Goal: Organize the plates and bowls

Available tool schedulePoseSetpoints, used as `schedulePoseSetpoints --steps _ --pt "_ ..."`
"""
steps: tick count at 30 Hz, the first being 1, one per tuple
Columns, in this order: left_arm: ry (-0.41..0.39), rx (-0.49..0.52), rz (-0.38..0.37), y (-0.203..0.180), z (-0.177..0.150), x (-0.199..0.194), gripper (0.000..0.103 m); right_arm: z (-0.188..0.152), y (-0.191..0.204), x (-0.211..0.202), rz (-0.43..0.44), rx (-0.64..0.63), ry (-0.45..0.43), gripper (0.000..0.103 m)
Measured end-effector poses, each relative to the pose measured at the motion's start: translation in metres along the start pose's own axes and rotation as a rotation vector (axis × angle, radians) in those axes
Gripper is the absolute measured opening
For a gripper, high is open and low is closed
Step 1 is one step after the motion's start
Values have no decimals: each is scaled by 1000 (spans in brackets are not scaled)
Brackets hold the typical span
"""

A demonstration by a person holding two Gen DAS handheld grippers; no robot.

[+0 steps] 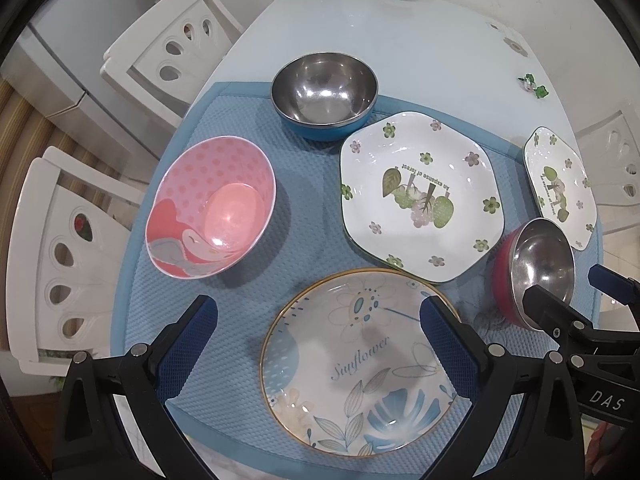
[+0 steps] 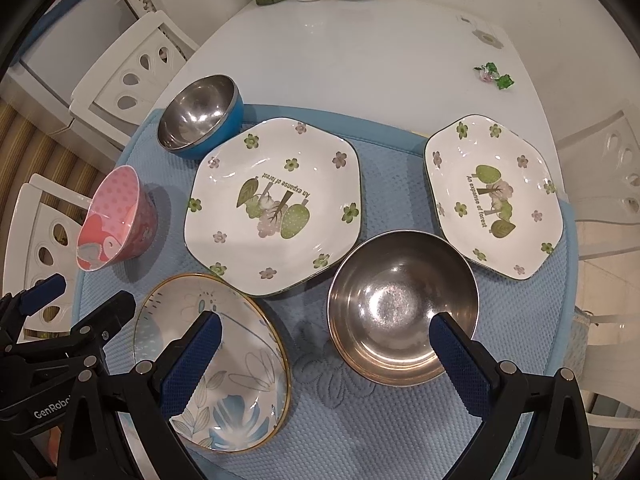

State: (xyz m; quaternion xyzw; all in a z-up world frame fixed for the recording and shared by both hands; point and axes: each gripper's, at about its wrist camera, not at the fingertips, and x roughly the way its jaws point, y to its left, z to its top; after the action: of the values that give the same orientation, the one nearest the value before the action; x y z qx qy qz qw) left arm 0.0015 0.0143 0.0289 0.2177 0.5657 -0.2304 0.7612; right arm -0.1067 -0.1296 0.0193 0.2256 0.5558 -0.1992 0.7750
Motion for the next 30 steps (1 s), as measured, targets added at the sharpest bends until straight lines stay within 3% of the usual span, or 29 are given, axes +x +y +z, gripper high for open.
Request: schedulePoseSetpoints --steps 9,14,18,22,26,29,30 --pt "-13 11 -16 0 -8 -8 101 -8 3 -14 -22 1 6 103" --pt "-5 31 -49 10 -28 1 101 -30 8 -6 50 22 21 103" --pt "33 53 -58 25 -61 18 101 -67 13 11 115 39 49 103" --pt "110 74 -48 36 -90 53 101 -104 22 43 85 5 135 103" --pt "153 51 -77 45 -99 86 101 -123 32 81 7 -51 118 103" --pt "166 96 -21 43 -100 103 103 -125 36 106 -34 -65 115 103" --pt "160 100 -50 45 -101 107 103 -125 36 115 -44 -68 126 103"
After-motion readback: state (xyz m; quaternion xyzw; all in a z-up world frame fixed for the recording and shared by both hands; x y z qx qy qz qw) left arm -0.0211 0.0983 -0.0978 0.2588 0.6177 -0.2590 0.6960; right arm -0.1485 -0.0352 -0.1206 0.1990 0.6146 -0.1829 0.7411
